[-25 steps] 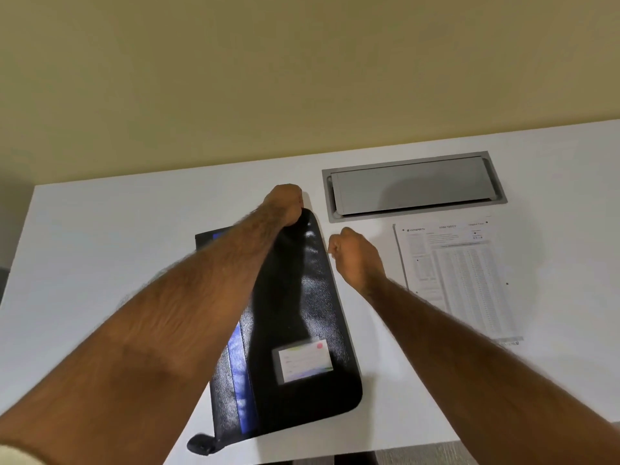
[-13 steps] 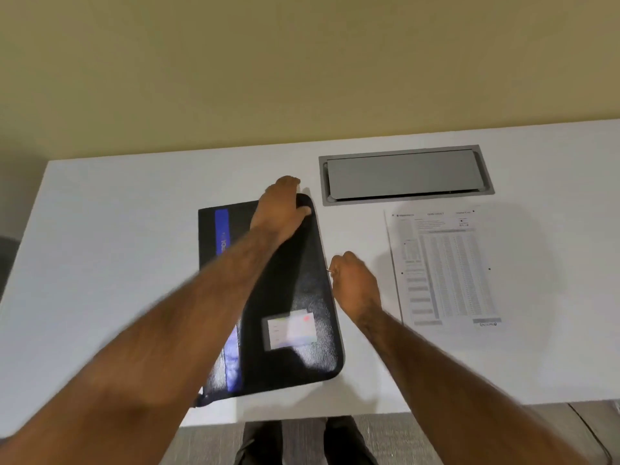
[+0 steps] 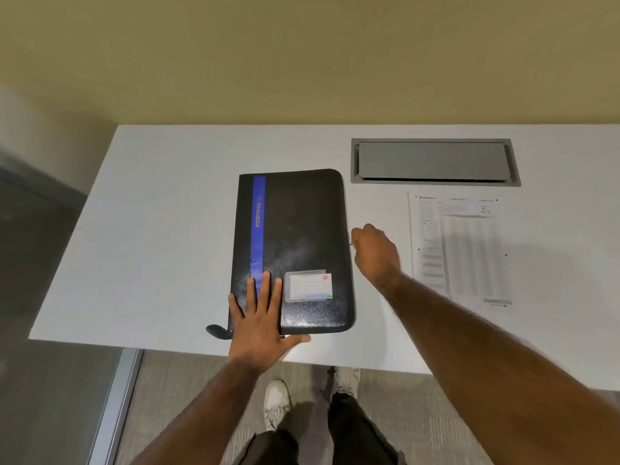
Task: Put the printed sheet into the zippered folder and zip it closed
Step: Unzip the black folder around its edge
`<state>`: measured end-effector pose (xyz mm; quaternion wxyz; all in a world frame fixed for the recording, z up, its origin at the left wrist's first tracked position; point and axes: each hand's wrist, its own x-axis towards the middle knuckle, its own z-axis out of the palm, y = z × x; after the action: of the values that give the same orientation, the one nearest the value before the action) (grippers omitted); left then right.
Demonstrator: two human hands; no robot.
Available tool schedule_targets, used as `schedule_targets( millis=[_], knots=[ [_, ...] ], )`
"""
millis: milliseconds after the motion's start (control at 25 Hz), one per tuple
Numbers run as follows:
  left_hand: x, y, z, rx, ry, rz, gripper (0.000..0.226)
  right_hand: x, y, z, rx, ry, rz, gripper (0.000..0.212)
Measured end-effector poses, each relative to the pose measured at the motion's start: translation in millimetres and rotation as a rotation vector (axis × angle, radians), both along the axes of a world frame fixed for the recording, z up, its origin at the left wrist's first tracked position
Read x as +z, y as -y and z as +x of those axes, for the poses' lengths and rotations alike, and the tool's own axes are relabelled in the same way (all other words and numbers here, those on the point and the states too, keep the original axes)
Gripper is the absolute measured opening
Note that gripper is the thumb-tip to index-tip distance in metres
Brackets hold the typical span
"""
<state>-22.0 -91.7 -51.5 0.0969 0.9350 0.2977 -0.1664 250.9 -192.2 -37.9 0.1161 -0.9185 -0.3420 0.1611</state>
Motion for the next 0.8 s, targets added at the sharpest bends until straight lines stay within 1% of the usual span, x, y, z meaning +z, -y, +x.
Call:
schedule_targets(
  millis=[160,280,360,440,480,600,680,800],
  knots=[
    [-4.1,1.8,-4.5,0.003,0.022,0.014,0.125,-5.8,24.2,-30.3,-0.002,0.019,-0.027,0.028],
    [-2.7,0.1,-4.7,-0.005,0.027,0.008,0.124,-11.7,47.6,-63.6,-0.080,-0.016,-0.025,0.028],
    [-4.1,-0.1,-5.8,-0.006,0.028,0.007,0.124,-13.8,64.2,-90.7,-0.124,-0.023,0.033,0.019],
    [-5.2,-0.3,-6.6,-0.014,0.041,0.020,0.124,-17.0,80.8,-117.2,-0.142,0.022,0.094,0.007],
    [-5.2,-0.2,-7.4,-0.017,0.040,0.020,0.124,-18.8,87.3,-130.0,-0.153,0.046,0.096,0.006],
    [-3.1,-0.3,-7.5,-0.019,0.044,0.000,0.126,-20.5,95.5,-163.5,-0.231,0.047,0.066,0.014],
    [-1.9,-0.2,-8.3,-0.013,0.047,-0.007,0.127,-17.5,91.1,-188.8,-0.292,0.013,0.106,0.018],
    [1.8,0.6,-7.5,-0.014,0.028,-0.023,0.129,-12.1,72.5,-225.3,-0.330,-0.010,0.156,0.012]
  ],
)
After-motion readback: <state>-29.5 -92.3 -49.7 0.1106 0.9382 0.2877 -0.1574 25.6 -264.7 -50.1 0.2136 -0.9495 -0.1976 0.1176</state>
